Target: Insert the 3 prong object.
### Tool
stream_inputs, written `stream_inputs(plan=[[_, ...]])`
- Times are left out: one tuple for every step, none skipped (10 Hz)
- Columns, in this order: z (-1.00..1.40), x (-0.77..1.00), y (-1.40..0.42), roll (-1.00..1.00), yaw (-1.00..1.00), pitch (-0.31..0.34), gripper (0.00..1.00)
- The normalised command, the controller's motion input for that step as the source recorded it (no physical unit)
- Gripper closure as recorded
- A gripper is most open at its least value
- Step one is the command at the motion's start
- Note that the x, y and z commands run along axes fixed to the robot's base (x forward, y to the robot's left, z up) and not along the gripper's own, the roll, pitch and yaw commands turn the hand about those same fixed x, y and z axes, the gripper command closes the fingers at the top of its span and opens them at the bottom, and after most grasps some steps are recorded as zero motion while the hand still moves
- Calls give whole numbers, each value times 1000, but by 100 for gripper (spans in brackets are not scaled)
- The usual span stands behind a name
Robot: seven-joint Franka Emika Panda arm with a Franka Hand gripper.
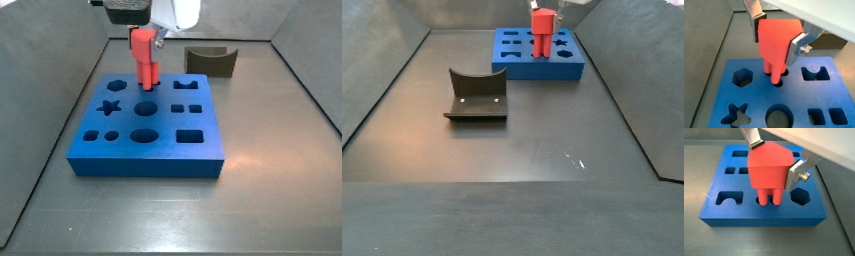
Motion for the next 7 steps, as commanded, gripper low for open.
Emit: stream_inputs(plan=[[-297,114,-146,-79,0,-41,100],[-254,43,-146,-83,0,-40,100],[-260,23,-111,-81,-3,-37,100],[-314,34,-17,-27,0,-23,100],[-380,29,0,-6,0,-34,100],[-369,14,0,0,0,-51,100],[-277,3,-66,14,0,-37,100]])
